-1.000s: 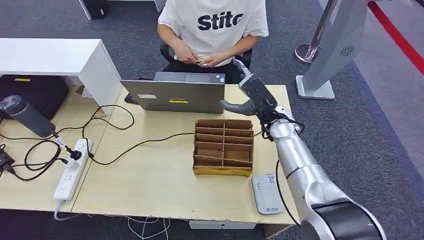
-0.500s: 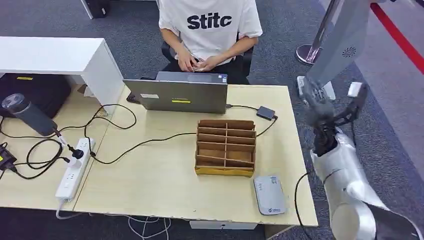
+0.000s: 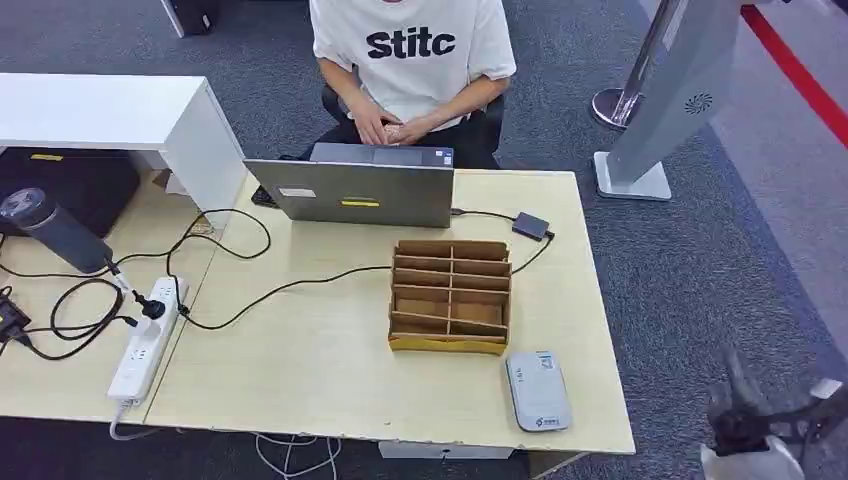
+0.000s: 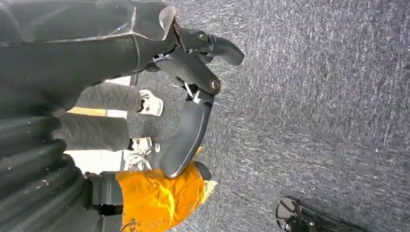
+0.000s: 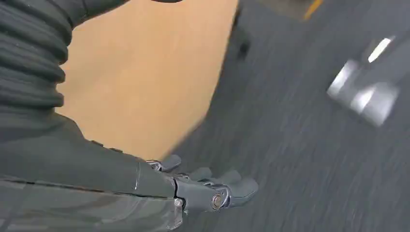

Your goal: Pass the card to the sensor for recognition and then transmit it.

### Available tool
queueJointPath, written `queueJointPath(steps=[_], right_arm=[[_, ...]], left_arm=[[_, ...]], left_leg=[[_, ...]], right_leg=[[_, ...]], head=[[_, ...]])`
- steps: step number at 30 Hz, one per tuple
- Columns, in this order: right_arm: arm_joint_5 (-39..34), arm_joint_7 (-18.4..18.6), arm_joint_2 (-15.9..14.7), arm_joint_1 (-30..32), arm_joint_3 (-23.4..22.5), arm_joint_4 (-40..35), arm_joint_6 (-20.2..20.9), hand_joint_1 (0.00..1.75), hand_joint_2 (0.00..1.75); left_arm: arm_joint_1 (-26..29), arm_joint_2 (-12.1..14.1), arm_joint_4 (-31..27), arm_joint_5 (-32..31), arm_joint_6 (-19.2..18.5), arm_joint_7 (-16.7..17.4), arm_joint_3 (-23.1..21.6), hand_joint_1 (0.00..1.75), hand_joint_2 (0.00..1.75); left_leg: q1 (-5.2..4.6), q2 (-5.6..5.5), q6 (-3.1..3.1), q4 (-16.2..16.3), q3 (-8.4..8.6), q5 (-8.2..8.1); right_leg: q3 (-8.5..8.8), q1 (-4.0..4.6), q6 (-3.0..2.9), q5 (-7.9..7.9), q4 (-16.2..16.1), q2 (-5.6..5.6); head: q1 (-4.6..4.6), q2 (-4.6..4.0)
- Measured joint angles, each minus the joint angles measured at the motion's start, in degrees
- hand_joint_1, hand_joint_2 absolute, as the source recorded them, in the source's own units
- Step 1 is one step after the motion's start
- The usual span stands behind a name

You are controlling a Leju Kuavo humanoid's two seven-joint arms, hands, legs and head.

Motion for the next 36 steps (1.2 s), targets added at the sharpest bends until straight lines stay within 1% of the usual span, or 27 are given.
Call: queueJointPath(steps=[1,2,3,4,5,7,8,10,12,14,16,20,21,24,25,27,30,31,32,33,34,35,36], right_arm=[[3.0,0.1,-0.2,1.5,0.6,0.3,-2.0,0.0,1.75],[8.0,1.5,-0.5,3.0,1.8,0.6,-3.4,0.0,1.75],[13.1,2.9,-0.9,4.5,3.6,0.8,-4.0,0.0,1.75],[19.6,4.2,-1.0,6.1,7.0,1.2,-4.5,0.0,1.75],[24.4,5.7,-1.2,7.5,10.4,1.4,-4.9,0.0,1.75],[29.8,8.4,-1.1,10.7,16.1,2.2,-4.3,0.0,1.75],[30.5,9.1,-1.0,12.1,17.8,2.5,-3.7,0.0,1.75],[31.1,11.3,-0.6,15.0,21.3,3.2,-1.1,0.0,1.75],[31.7,13.2,0.3,17.9,23.9,3.7,0.4,0.0,1.75],[31.5,14.9,1.5,20.1,25.7,4.0,0.9,0.0,1.75],[30.3,16.3,2.8,21.4,26.1,4.3,1.3,0.0,1.75],[29.4,17.4,4.3,22.4,26.6,4.6,1.5,0.0,1.75],[28.7,18.1,4.5,22.4,26.7,4.7,1.6,0.0,1.75],[27.1,21.9,5.1,22.6,26.6,4.8,1.0,0.0,1.75],[26.6,21.5,5.4,22.8,26.6,4.8,0.8,0.0,1.75],[25.9,18.5,5.7,23.0,26.3,4.8,0.4,0.0,1.75],[25.6,15.9,5.8,23.0,25.4,4.8,-0.3,0.0,1.75],[26.0,14.5,5.8,23.0,25.4,4.8,-0.7,0.09,1.75],[26.2,12.4,5.8,23.0,25.3,4.8,-0.9,1.52,1.75],[26.7,10.5,5.8,22.9,25.3,4.8,-1.1,1.73,1.75],[27.2,8.8,5.8,22.9,25.3,4.8,-1.1,1.69,1.75],[27.7,7.5,5.8,22.8,25.3,4.8,-1.0,1.61,1.75],[28.2,6.8,5.8,22.6,25.3,4.8,-0.6,1.61,1.75]], left_arm=[[0.0,0.0,0.0,0.1,0.1,0.0,0.0,0.0,1.75],[0.0,0.0,0.0,0.2,0.2,0.0,0.0,0.0,1.75],[0.0,-0.1,0.0,0.3,0.2,0.0,0.0,0.0,1.75],[0.0,-0.2,0.0,0.5,0.3,0.0,0.0,0.0,1.75],[0.0,-0.3,0.0,0.6,0.4,0.0,0.0,0.0,1.75],[0.0,-0.5,0.0,0.6,0.3,-0.1,0.0,0.0,1.75],[0.0,-0.5,0.0,0.6,0.3,-0.2,0.0,0.0,1.75],[0.2,-0.5,0.0,0.5,0.2,-0.5,0.0,0.0,1.75],[0.3,-0.6,0.0,0.6,0.1,-0.6,0.0,0.0,1.75],[0.3,-0.6,0.0,0.6,0.1,-0.7,0.0,0.0,1.75],[0.3,-0.6,0.0,0.7,0.1,-0.9,0.0,0.0,1.75],[0.4,-0.6,0.0,0.7,0.1,-1.0,0.0,0.0,1.75],[0.5,-0.6,0.0,0.8,0.1,-1.1,0.0,0.0,1.75],[0.6,-0.7,0.0,0.8,0.1,-1.5,0.0,0.0,1.75],[0.6,-0.7,0.0,0.8,0.1,-1.6,0.0,0.0,1.75],[0.7,-0.8,0.0,0.7,-0.1,-1.7,0.0,0.0,1.75],[0.7,-0.9,0.0,0.7,-0.2,-1.7,0.0,0.0,1.75],[0.8,-0.9,0.0,0.7,-0.1,-1.7,0.0,0.72,1.75],[0.8,-0.9,0.0,0.8,0.0,-1.7,0.0,1.75,1.75],[0.8,-0.9,0.0,0.8,0.0,-1.5,0.1,1.71,1.75],[0.8,-0.9,0.0,0.8,0.0,-1.3,0.1,1.57,1.75],[0.8,-1.0,0.0,0.8,-0.1,-1.2,0.1,1.47,1.75],[0.8,-1.1,0.0,0.8,-0.1,-1.2,0.1,1.43,1.75]], left_leg=[[0.0,0.02,0.0,0.0,0.01,0.0],[0.0,0.03,0.01,0.0,0.01,-0.01],[0.0,0.04,0.03,0.0,0.01,-0.03],[0.0,0.04,0.03,0.0,0.01,-0.04],[0.0,0.04,0.04,0.0,0.02,-0.05],[0.0,0.02,0.02,0.0,0.02,-0.08],[-0.01,0.0,0.05,0.0,0.02,-0.09],[0.01,-0.05,0.05,0.0,0.02,-0.1],[0.01,-0.05,0.02,0.0,-0.02,-0.12],[0.02,0.05,-0.05,-0.1,0.01,-0.17],[0.01,0.09,-0.07,-0.1,0.04,-0.18],[0.01,0.1,-0.07,-0.1,0.07,-0.18],[0.0,0.1,-0.07,-0.1,0.08,-0.18],[0.0,0.1,-0.07,0.0,0.1,-0.18],[0.0,0.1,-0.07,0.0,0.09,-0.18],[-0.01,0.1,-0.07,0.0,0.1,-0.18],[-0.01,0.11,-0.07,0.0,0.11,-0.18],[-0.01,0.11,-0.07,0.0,0.1,-0.18],[-0.01,0.11,-0.07,0.0,0.1,-0.18],[-0.01,0.11,-0.07,0.0,0.1,-0.18],[-0.01,0.11,-0.07,0.0,0.1,-0.18],[-0.01,0.11,-0.07,0.0,0.11,-0.18],[-0.01,0.11,-0.07,0.0,0.11,-0.18]], right_leg=[[-0.01,0.0,0.0,0.0,0.0,0.02],[0.01,0.0,0.0,-0.01,0.0,0.02],[0.02,0.0,0.01,-0.02,0.0,0.02],[0.02,0.0,0.03,-0.04,0.0,0.03],[0.01,0.01,0.02,-0.05,0.0,0.03],[0.03,0.0,0.04,-0.08,0.0,-0.02],[0.04,0.0,0.07,-0.13,0.0,-0.06],[0.07,0.01,0.06,-0.14,0.0,-0.1],[0.08,0.01,0.02,-0.18,0.0,-0.09],[0.06,0.01,0.0,-0.19,0.0,0.02],[0.05,0.01,-0.01,-0.19,0.0,0.07],[0.06,0.0,-0.01,-0.19,0.0,0.08],[0.06,0.0,0.0,-0.19,0.0,0.09],[0.09,0.0,0.0,-0.19,0.0,0.08],[0.09,-0.01,0.0,-0.19,0.0,0.08],[0.09,-0.02,0.0,-0.19,0.0,0.1],[0.09,-0.01,0.0,-0.19,0.0,0.11],[0.09,-0.01,0.0,-0.19,0.0,0.1],[0.09,-0.01,0.0,-0.19,0.0,0.1],[0.09,-0.01,0.0,-0.19,0.0,0.11],[0.09,-0.01,0.0,-0.19,0.0,0.12],[0.09,-0.01,0.0,-0.19,0.0,0.12],[0.09,-0.01,0.0,-0.19,0.0,0.12]], head=[[0.02,0.0],[0.02,0.0],[0.02,-0.02],[0.04,0.0],[0.02,0.0],[0.04,0.0],[0.02,0.0],[0.02,-0.02],[0.02,0.0],[0.0,0.0],[0.0,0.0],[0.04,0.0],[0.02,0.0],[0.02,0.0],[0.02,0.0],[0.0,0.0],[0.02,0.0],[0.02,0.0],[0.0,0.0],[0.0,0.0],[0.0,0.0],[0.02,0.0],[0.02,0.0]])
